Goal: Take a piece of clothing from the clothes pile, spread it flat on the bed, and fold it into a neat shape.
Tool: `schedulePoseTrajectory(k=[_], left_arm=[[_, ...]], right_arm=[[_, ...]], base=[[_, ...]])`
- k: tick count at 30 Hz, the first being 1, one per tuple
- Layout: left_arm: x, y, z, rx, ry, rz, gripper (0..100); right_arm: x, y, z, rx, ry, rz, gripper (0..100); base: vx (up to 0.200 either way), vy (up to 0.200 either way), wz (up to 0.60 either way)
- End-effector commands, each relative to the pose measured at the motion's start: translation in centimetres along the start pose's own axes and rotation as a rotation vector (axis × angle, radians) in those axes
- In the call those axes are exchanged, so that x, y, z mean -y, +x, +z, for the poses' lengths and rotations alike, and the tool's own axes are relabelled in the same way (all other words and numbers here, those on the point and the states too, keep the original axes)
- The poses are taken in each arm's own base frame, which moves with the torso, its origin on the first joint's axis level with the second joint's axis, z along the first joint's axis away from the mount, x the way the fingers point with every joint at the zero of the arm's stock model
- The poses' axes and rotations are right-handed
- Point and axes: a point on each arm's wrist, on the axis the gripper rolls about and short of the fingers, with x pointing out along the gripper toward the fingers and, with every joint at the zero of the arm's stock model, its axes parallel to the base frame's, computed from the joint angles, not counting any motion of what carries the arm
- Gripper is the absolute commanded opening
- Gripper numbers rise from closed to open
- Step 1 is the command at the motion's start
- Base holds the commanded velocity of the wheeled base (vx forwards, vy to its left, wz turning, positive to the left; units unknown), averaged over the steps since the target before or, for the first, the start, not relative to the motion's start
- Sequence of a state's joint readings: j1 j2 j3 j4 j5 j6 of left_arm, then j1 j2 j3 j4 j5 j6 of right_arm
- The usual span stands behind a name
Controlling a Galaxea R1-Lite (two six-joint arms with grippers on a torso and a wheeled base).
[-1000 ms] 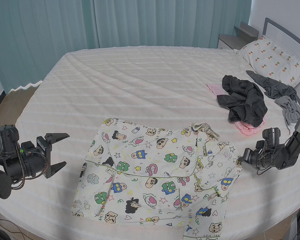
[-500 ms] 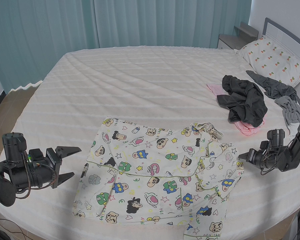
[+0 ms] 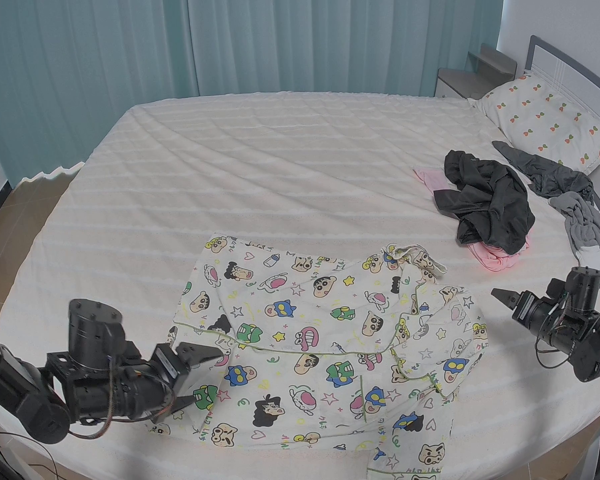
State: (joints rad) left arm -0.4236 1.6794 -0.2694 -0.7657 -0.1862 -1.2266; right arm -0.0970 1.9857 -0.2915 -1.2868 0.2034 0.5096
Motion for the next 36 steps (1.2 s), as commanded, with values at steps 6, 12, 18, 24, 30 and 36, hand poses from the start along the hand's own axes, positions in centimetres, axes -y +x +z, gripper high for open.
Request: schedulePoseTrajectory(k=[6, 12, 18, 24, 30, 36], left_arm=[[-1.4, 5.8, -3.4, -0.03, 0.029, 0.203, 100], [-0.7, 7.5, -3.8, -0.005, 0.048, 0.195, 100], [-1.5, 9.7, -4.0, 0.077, 0.065, 0.262, 100], [-1.9, 10.8, -3.7, 0.207, 0.079, 0.304, 100], [-1.5, 10.8, -1.3, 0.429, 0.135, 0.276, 100], [-0.4, 10.5, 1.6, 0.634, 0.268, 0.232, 100]], right_arm=[[-0.9, -4.2, -1.0, 0.077, 0.003, 0.051, 100], [-0.9, -3.6, -1.5, 0.066, 0.003, 0.036, 100], [-0.8, -3.4, -1.6, 0.056, 0.005, 0.029, 100], [-0.7, -3.4, -1.8, 0.049, 0.003, 0.026, 100], [-0.8, -3.5, -1.8, 0.05, 0.002, 0.03, 100], [-0.9, -3.6, -1.8, 0.05, 0.001, 0.034, 100]], base=[[0.0, 0.0, 0.0], [0.0, 0.0, 0.0], [0.0, 0.0, 0.0], [0.0, 0.0, 0.0], [0.0, 0.0, 0.0], [0.0, 0.0, 0.0]])
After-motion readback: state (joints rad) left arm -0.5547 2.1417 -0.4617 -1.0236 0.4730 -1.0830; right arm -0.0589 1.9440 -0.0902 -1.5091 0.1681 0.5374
